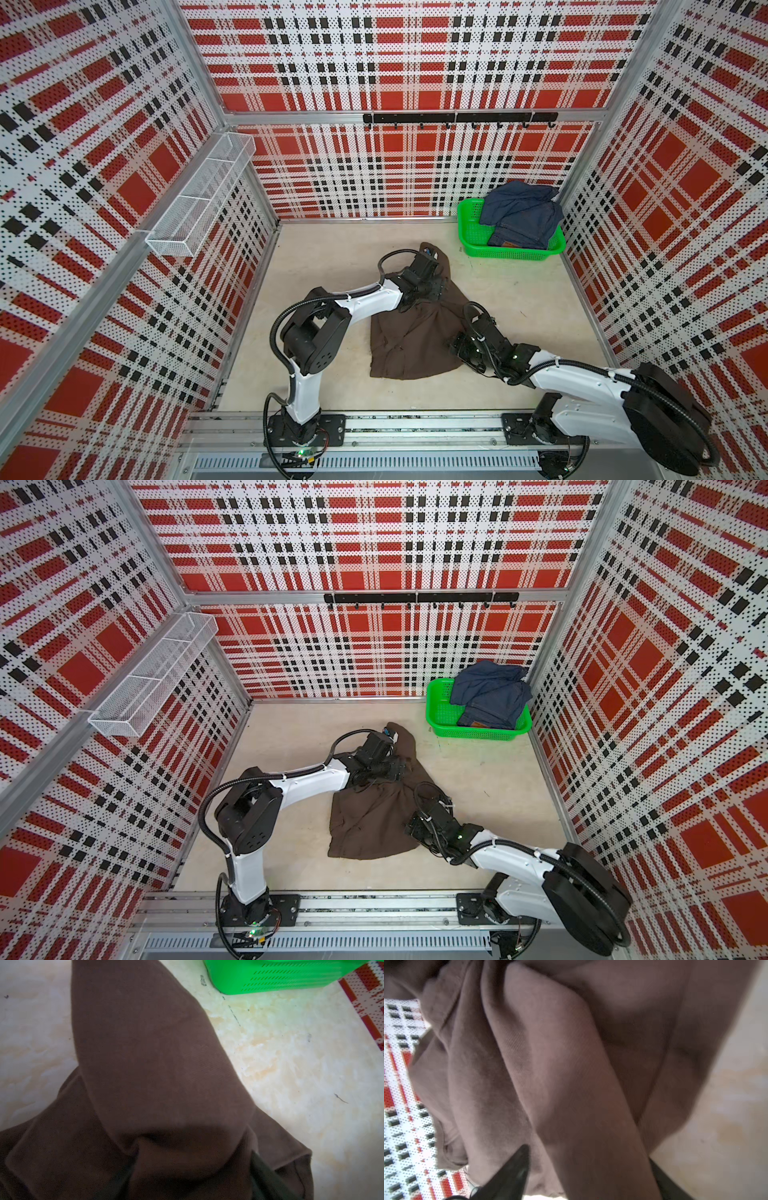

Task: Fold and stack the trousers
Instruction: Rotate the trousers at the center of the table.

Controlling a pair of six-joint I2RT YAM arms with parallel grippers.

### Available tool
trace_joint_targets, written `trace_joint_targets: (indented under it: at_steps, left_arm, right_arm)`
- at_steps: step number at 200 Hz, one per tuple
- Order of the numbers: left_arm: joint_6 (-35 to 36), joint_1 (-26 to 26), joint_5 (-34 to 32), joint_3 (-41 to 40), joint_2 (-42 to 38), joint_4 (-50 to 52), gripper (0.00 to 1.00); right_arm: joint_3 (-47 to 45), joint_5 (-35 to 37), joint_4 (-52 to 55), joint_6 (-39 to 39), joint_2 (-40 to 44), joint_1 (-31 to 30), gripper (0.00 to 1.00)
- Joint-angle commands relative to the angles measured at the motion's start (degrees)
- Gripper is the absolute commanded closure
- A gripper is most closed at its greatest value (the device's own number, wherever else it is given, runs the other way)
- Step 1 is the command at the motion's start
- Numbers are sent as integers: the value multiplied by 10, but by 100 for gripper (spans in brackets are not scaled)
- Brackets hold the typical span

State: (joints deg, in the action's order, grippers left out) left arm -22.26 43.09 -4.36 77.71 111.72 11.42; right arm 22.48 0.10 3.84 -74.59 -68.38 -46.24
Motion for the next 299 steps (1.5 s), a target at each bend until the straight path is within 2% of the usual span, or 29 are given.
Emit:
trace_joint_targets:
  at_steps: [1,8,15,32,39,45,57,81,87,104,121,131,139,147,168,181,189,198,211,232,272,299]
  left_arm:
    - [-2,-24,-22,12,6,17,71]
    - [-10,-39,-18,3,-2,8,82]
    - [-19,-55,-15,-9,-14,-2,100]
    - [-40,-106,-12,-48,-61,-20,100]
    - [-47,-130,-12,-69,-89,-28,100]
    - [-54,-151,-15,-92,-116,-37,100]
    - [-68,-194,-23,-140,-179,-54,100]
    - [-90,-283,-34,-228,-319,-54,100]
    - [-93,-320,-35,-246,-354,-47,100]
    - [-96,-383,-35,-284,-442,-24,100]
    - [-84,-438,-22,-299,-501,13,100]
    - [-76,-461,-8,-304,-518,31,100]
    - [-69,-475,5,-308,-524,40,100]
    - [-65,-484,20,-311,-525,46,100]
    - [-62,-486,38,-317,-520,52,100]
    - [-66,-487,37,-319,-516,51,100]
    - [-68,-489,34,-319,-514,47,88]
    - [-69,-490,33,-317,-511,46,67]
    - [-70,-490,36,-311,-507,46,39]
    - [-72,-489,38,-305,-509,46,19]
    - [-70,-488,37,-308,-535,63,15]
    - [-66,-489,37,-310,-545,73,15]
  right_arm:
    - [34,35,7,35,-33,-1,41]
    - [50,42,18,54,-48,4,49]
    - [68,47,31,74,-61,12,60]
    - [118,52,53,130,-99,35,89]
    - [148,56,66,159,-121,50,97]
    - [175,57,75,182,-139,59,100]
    - [233,54,94,238,-180,73,100]
    - [416,57,186,365,-301,86,100]
    - [465,52,211,392,-334,89,100]
    - [601,48,272,463,-415,95,100]
    - [714,61,314,500,-479,100,100]
    - [767,75,331,507,-498,107,84]
    - [794,83,341,507,-501,110,65]
    - [811,93,345,505,-494,112,54]
    - [801,114,349,486,-441,112,33]
    - [760,114,346,464,-394,111,20]
    - [730,105,345,447,-363,109,10]
    - [689,96,342,433,-332,103,2]
    - [623,80,326,394,-292,83,2]
    - [519,35,279,332,-249,28,7]
    - [331,-13,113,176,-203,-51,13]
    - [296,-16,62,162,-217,-66,15]
